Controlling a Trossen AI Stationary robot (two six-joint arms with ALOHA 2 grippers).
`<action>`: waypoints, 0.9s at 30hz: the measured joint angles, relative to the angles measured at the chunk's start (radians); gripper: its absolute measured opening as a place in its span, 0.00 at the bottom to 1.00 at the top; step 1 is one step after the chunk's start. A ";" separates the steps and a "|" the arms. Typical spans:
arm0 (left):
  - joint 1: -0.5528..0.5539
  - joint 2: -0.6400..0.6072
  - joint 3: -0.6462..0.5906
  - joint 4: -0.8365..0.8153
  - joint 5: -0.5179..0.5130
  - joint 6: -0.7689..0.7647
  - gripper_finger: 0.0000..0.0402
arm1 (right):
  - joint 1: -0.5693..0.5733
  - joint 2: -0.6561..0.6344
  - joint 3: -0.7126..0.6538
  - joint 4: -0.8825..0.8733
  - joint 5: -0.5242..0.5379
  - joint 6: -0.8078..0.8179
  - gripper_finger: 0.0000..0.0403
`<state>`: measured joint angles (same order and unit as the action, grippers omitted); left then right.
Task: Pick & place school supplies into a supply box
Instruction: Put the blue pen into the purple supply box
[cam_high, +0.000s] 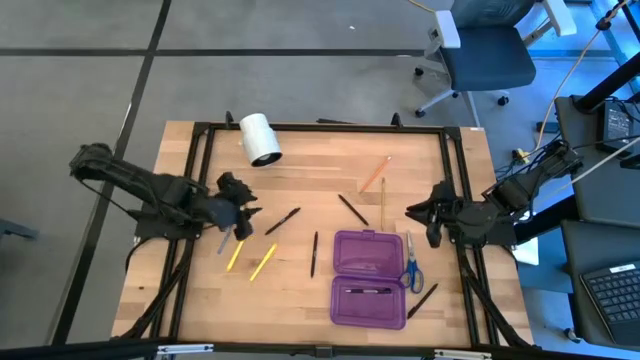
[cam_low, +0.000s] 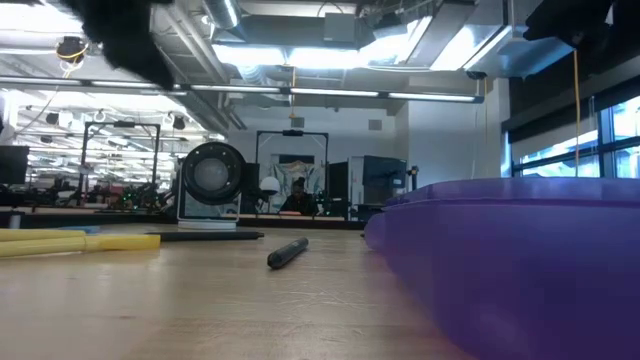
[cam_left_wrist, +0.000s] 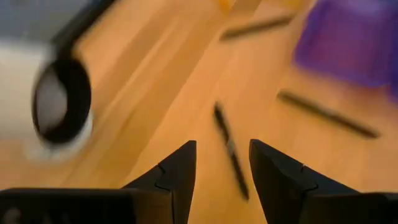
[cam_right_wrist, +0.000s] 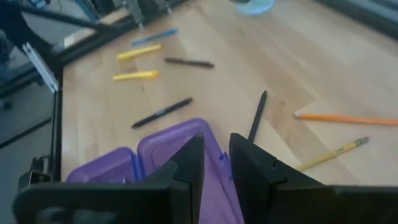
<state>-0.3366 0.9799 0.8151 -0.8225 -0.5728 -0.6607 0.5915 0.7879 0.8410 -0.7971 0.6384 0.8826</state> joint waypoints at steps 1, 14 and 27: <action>0.001 0.033 0.001 -0.037 0.002 -0.056 0.36 | 0.000 0.007 0.000 0.000 -0.015 0.001 0.20; 0.126 0.320 0.001 -0.345 0.213 -0.561 0.36 | 0.000 0.015 0.000 0.000 -0.039 -0.070 0.20; 0.216 0.397 0.001 -0.278 0.362 -0.535 0.36 | 0.000 0.015 0.000 0.002 -0.108 -0.134 0.20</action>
<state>-0.1206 1.3773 0.8165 -1.1008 -0.2108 -1.1961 0.5915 0.8032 0.8410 -0.7956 0.5301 0.7482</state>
